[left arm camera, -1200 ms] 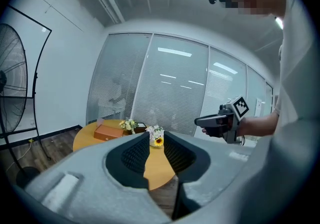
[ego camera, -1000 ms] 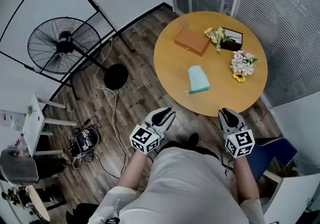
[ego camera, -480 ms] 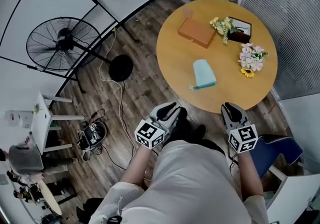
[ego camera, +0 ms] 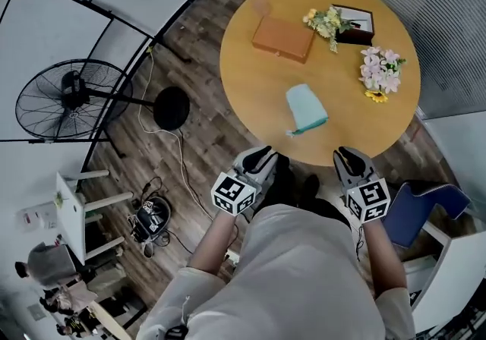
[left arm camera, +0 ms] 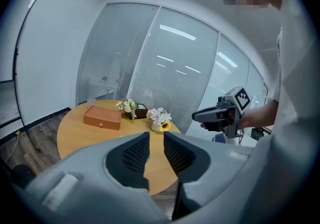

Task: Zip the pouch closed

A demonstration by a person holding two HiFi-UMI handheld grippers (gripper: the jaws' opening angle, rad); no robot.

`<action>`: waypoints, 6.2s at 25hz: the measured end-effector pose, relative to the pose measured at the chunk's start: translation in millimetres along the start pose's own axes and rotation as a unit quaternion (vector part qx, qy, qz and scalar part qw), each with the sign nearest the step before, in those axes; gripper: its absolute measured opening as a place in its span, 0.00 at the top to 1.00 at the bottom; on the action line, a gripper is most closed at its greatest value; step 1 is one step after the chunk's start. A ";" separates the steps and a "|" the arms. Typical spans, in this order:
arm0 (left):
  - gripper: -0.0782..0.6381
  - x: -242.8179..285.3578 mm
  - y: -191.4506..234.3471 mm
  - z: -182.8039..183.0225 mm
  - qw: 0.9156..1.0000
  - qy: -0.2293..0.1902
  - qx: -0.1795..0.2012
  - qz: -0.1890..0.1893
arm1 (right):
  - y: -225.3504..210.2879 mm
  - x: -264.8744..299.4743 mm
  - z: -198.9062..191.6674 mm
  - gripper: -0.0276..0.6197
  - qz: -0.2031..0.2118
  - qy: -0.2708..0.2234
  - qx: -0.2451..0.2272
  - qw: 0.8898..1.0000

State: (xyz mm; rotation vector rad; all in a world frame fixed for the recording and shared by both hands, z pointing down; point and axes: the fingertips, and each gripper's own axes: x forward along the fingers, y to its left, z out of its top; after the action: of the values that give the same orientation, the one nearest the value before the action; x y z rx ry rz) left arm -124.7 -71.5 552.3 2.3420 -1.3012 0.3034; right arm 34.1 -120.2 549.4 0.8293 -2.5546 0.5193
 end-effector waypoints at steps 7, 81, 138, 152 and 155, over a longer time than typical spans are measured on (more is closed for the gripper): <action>0.75 46.4 40.4 -48.0 0.994 0.080 0.021 -0.073 | -2.8 45.7 -30.6 0.87 -0.026 0.036 0.021 0.999; 0.86 172.9 82.5 -155.6 0.908 0.294 0.111 -0.276 | -14.2 217.6 -145.6 0.95 0.006 0.151 0.069 0.986; 0.87 82.8 78.4 -60.4 0.948 0.285 0.050 -0.131 | -45.7 115.2 -78.1 0.95 0.062 0.148 0.050 0.986; 0.87 73.6 86.2 -53.5 0.953 0.273 0.052 -0.120 | -59.7 112.8 -75.5 0.95 0.067 0.153 0.064 0.984; 0.87 73.4 92.8 -48.4 0.957 0.265 0.044 -0.111 | -58.8 114.7 -72.6 0.95 0.085 0.154 0.077 0.981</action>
State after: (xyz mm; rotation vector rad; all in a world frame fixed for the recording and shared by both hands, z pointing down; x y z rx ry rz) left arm -163.0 -146.0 648.8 2.2276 -0.7735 0.8605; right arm 4.0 -184.9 679.0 0.5331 -2.3283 0.8392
